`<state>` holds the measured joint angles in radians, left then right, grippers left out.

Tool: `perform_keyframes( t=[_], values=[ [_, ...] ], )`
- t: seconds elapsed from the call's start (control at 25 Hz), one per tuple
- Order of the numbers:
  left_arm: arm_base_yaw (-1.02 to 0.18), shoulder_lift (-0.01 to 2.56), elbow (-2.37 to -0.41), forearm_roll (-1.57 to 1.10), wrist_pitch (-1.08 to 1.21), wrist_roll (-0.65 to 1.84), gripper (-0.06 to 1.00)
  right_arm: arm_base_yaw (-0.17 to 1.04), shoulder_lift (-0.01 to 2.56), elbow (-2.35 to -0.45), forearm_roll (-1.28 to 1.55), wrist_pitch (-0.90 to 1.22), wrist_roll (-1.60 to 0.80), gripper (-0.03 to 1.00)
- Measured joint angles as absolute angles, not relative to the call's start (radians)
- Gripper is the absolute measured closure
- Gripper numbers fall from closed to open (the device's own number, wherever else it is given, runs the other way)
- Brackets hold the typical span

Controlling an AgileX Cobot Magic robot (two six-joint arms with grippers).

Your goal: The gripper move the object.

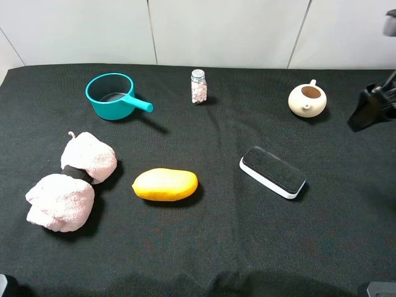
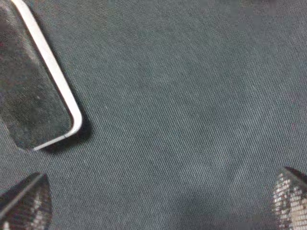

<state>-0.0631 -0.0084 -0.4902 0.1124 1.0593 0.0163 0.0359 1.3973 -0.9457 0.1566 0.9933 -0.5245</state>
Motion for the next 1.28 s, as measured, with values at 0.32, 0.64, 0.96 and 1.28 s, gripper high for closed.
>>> perform_keyframes(
  t=[0.32,0.64,0.96,1.28],
  values=[
    [-0.063,-0.008,-0.49,0.112,1.059,0.016,0.18,0.198,1.466,-0.946,0.152,0.925,-0.493,0.27],
    [-0.063,-0.008,-0.49,0.112,1.059,0.016,0.18,0.327,1.504,-0.946,0.151,0.91,-0.43,0.27],
    [-0.063,-0.008,-0.49,0.112,1.059,0.016,0.18,0.447,1.507,-0.946,0.149,0.9,-0.322,0.27],
    [-0.063,-0.008,-0.49,0.112,1.059,0.016,0.18,0.561,1.507,-0.904,0.126,0.846,-0.146,0.27]
  ],
)
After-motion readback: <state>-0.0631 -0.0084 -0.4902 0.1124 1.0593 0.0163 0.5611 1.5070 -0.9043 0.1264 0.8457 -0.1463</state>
